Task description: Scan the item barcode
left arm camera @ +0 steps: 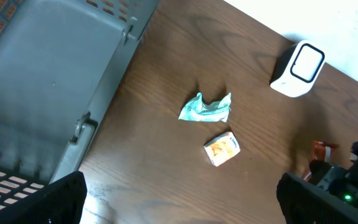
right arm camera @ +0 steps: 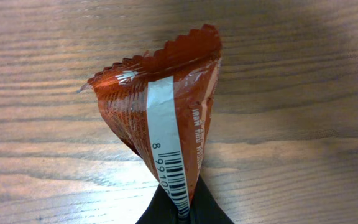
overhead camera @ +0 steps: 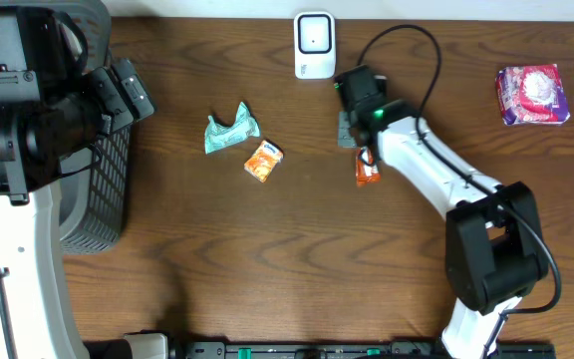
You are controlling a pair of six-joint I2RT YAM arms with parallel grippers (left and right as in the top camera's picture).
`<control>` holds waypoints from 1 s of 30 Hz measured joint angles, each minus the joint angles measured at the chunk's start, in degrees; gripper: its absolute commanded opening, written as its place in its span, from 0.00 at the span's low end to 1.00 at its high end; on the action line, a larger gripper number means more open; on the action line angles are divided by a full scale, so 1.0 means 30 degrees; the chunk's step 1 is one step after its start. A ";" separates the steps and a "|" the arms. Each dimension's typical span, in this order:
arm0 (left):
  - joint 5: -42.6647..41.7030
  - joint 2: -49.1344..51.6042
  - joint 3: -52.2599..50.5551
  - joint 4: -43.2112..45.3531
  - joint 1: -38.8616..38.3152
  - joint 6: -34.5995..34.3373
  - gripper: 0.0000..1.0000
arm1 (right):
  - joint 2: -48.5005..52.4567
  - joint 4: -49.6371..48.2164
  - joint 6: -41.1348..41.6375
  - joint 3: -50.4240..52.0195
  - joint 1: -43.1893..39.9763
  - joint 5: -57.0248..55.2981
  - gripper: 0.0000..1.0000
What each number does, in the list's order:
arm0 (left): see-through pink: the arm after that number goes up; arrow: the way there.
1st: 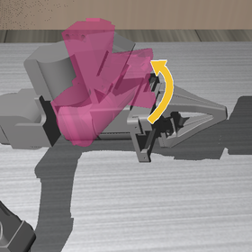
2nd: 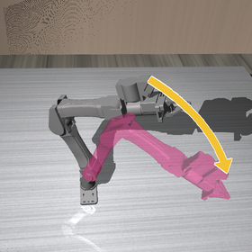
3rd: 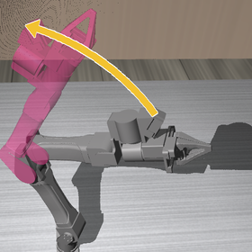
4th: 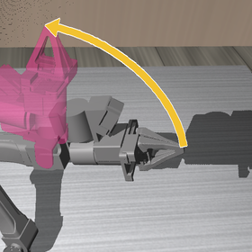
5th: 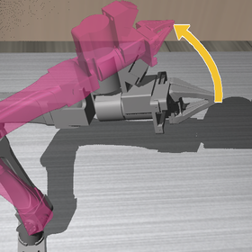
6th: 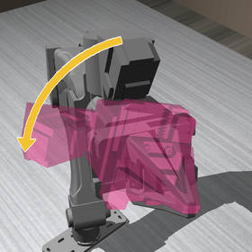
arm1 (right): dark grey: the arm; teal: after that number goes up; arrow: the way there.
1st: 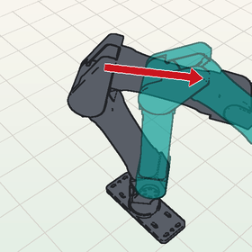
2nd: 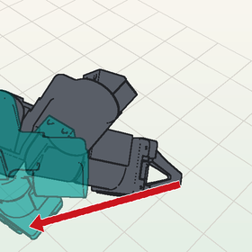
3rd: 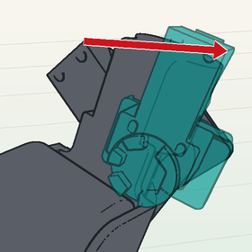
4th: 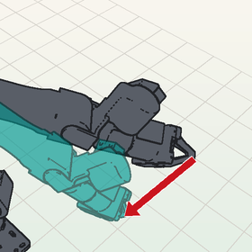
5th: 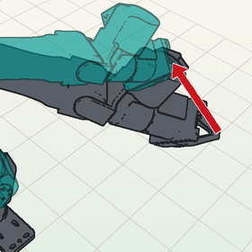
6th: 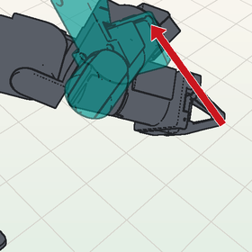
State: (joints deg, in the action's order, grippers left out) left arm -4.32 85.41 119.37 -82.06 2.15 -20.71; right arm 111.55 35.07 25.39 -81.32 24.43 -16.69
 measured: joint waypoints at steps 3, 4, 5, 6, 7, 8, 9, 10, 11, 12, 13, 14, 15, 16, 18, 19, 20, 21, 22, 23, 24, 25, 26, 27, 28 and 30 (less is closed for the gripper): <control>0.0000 0.0000 0.0000 0.0000 0.0000 0.0000 0.98 | 0.0015 0.0561 -0.0044 0.0007 0.0925 -0.1800 0.01; 0.0000 0.0000 0.0000 0.0000 0.0000 0.0000 0.98 | 0.0051 0.0911 -0.0073 0.0022 0.1260 -0.2594 0.01; 0.0000 0.0000 0.0000 0.0000 0.0000 0.0000 0.98 | 0.0146 0.1260 -0.0080 0.0022 0.1574 -0.3330 0.01; 0.0000 0.0000 0.0000 0.0007 0.0000 0.0000 0.98 | 0.0291 0.1690 -0.0080 0.0022 0.1902 -0.4248 0.01; 0.0000 0.0000 0.0000 0.0000 0.0000 0.0000 0.98 | 0.0532 0.2120 -0.0087 0.0022 0.2229 -0.5202 0.01; 0.0000 0.0000 0.0000 -0.0007 0.0000 0.0000 0.98 | 0.0925 0.2586 -0.0087 0.0022 0.2608 -0.6324 0.01; 0.0000 0.0000 0.0000 0.0007 0.0000 0.0000 0.98 | 0.1399 0.2973 -0.0095 0.0029 0.2987 -0.7461 0.01; 0.0000 0.0000 0.0000 0.0000 0.0000 0.0000 0.98 | 0.1931 0.3330 -0.0109 0.0051 0.3351 -0.8539 0.04; 0.0000 0.0000 0.0000 0.0000 0.0000 0.0000 0.98 | 0.2339 0.3570 -0.0117 0.0051 0.3592 -0.9355 0.09; 0.0000 0.0000 0.0000 0.0000 0.0000 0.0000 0.98 | 0.2892 0.3752 -0.0146 0.0095 0.3927 -1.0265 0.20; 0.0000 0.0000 0.0000 0.0000 0.0000 0.0000 0.98 | 0.3344 0.4029 -0.0131 0.0102 0.4248 -1.1052 0.32; 0.0000 0.0000 0.0000 0.0000 0.0000 0.0000 0.98 | 0.3665 0.4182 -0.0189 0.0131 0.4481 -1.1628 0.40; 0.0000 0.0000 0.0000 0.0000 0.0000 0.0000 0.98 | 0.3898 0.4357 -0.0284 0.0168 0.4758 -1.1985 0.48; 0.0000 0.0000 0.0000 0.0000 0.0000 0.0000 0.98 | 0.3985 0.4473 -0.0284 0.0189 0.4969 -1.2218 0.49; 0.0000 0.0000 0.0000 0.0000 0.0000 0.0000 0.98 | 0.3978 0.4874 -0.0087 0.0182 0.5355 -1.2444 0.49; 0.0000 0.0000 0.0000 -0.0007 0.0000 0.0000 0.98 | 0.3978 0.5115 0.0022 0.0124 0.5508 -1.2356 0.49; 0.0000 0.0000 0.0000 0.0000 0.0000 0.0000 0.98 | 0.3978 0.5370 0.0131 0.0080 0.5654 -1.2080 0.49; 0.0000 0.0000 0.0000 0.0000 0.0000 0.0000 0.98 | 0.3978 0.5595 0.0204 -0.0022 0.5712 -1.1672 0.49; 0.0000 0.0000 0.0000 0.0000 0.0000 0.0000 0.98 | 0.3978 0.5836 0.0299 -0.0226 0.5727 -1.1081 0.48; 0.0000 0.0000 0.0000 0.0000 0.0000 0.0000 0.98 | 0.3978 0.6033 0.0357 -0.0495 0.5676 -1.0513 0.48; 0.0000 0.0000 0.0000 0.0000 0.0000 0.0000 0.98 | 0.3978 0.6171 0.0393 -0.0816 0.5559 -0.9945 0.48; 0.0000 0.0000 0.0000 0.0000 0.0000 0.0000 0.98 | 0.3978 0.6324 0.0408 -0.1188 0.5391 -0.9369 0.48; 0.0007 0.0000 0.0000 0.0000 0.0000 0.0000 0.98 | 0.3971 0.6594 0.0401 -0.1625 0.5173 -0.8714 0.48; 0.0000 0.0000 0.0000 0.0000 0.0000 0.0000 0.98 | 0.3949 0.6776 0.0306 -0.2084 0.4881 -0.8036 0.48; 0.0000 0.0000 0.0000 0.0000 0.0000 0.0000 0.98 | 0.3847 0.6841 -0.0102 -0.2572 0.4473 -0.7082 0.46; 0.0000 0.0000 0.0000 0.0000 0.0000 0.0000 0.98 | 0.3599 0.6863 -0.1443 -0.3228 0.3810 -0.5428 0.45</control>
State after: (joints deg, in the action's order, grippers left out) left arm -4.32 85.41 119.37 -82.06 2.15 -20.71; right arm 122.34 55.66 21.06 -91.00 35.86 -32.97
